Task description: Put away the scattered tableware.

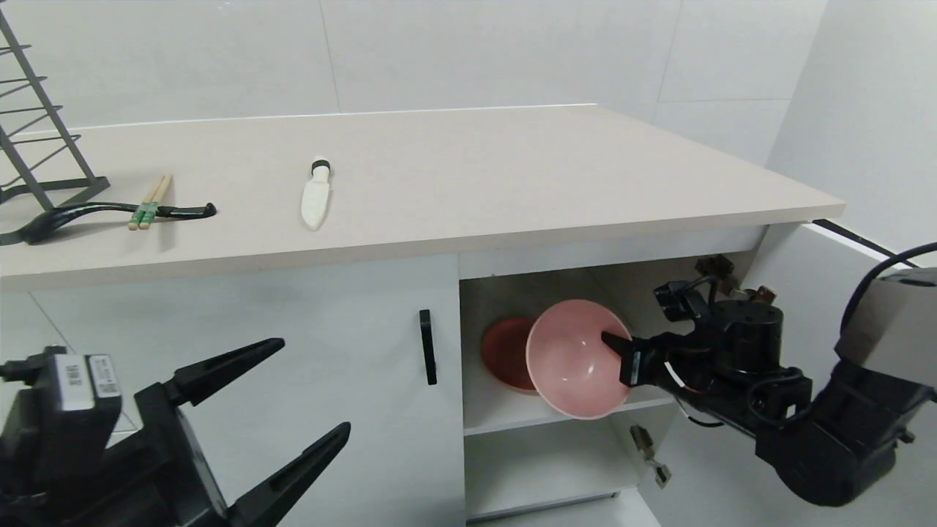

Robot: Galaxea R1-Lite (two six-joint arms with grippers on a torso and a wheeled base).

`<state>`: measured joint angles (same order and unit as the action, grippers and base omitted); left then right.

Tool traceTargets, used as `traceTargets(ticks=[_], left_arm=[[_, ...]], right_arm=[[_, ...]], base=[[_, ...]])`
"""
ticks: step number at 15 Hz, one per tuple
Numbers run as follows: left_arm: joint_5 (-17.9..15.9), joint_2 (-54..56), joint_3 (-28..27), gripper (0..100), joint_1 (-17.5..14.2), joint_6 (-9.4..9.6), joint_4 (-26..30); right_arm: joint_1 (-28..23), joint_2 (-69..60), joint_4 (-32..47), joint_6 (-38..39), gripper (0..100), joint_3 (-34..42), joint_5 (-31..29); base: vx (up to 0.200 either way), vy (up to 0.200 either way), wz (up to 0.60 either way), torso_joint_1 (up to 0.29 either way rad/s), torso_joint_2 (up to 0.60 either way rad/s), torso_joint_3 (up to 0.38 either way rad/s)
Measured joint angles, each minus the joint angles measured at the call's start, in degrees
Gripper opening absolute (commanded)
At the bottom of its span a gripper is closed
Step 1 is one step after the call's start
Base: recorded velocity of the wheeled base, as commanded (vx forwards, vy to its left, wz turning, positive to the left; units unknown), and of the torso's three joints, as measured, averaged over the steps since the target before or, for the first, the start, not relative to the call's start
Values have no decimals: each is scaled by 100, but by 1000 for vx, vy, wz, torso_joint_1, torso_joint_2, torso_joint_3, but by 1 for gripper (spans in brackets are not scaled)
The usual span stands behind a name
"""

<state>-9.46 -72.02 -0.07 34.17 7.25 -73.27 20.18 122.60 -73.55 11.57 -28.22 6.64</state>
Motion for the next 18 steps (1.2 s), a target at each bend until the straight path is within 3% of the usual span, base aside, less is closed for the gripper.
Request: traceTargets(ticks=[4,7,10,18], left_arm=[[-6,1910,-152,100,-295,-110,2174],[-15,3182,-686,100,-1163,-584,3632],[-22,3718,-1023,100,-1753,-780,3588],[-13,3834,-1221,100,-2400,-1326,3394]], right_arm=[[-63,645,756,2,0,-1370,60],[-67,1261,909,2,0,-2169,82],[-52,1748,879,11,0,-2476,88],[7,2230,917,461,0,-2983,55]], base=[[0,0,0,0,0,0],[0,0,0,0,0,0],[0,0,0,0,0,0],[0,0,0,0,0,0]])
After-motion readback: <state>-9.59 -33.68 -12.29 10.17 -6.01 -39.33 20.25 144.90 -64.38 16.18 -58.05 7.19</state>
